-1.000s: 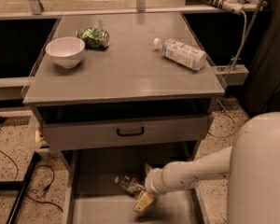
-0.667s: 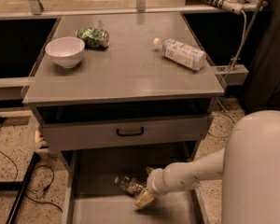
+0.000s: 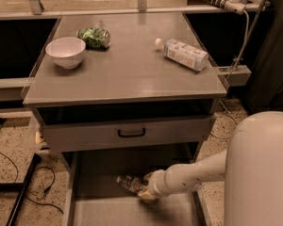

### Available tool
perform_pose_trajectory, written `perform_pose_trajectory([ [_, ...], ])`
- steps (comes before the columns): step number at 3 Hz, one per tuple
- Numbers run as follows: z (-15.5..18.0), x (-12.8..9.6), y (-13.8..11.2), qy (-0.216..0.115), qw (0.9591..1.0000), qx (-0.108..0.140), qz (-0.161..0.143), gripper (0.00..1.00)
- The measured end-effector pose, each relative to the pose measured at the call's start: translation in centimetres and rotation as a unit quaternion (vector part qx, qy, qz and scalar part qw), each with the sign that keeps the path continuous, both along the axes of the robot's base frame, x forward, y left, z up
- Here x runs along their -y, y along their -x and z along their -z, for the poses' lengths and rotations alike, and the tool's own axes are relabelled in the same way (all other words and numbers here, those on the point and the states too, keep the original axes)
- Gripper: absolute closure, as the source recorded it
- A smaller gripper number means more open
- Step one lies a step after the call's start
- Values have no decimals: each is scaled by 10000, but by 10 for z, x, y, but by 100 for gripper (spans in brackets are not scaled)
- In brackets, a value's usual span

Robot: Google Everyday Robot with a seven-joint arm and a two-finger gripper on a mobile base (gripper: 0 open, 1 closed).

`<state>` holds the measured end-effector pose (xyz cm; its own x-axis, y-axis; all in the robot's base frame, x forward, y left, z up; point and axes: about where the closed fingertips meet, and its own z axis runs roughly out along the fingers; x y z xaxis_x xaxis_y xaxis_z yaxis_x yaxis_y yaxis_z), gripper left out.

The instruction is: Pick water bottle from middle drawer and place on counter

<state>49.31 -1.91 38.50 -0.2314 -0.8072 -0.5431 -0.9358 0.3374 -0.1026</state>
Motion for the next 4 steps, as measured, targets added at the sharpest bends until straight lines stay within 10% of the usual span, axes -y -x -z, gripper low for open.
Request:
perform_pose_trajectory([
  [2,0,0,0,1,10000,-1,-1,100],
  [4,-44,1,18,10,9997,16,-243,100],
])
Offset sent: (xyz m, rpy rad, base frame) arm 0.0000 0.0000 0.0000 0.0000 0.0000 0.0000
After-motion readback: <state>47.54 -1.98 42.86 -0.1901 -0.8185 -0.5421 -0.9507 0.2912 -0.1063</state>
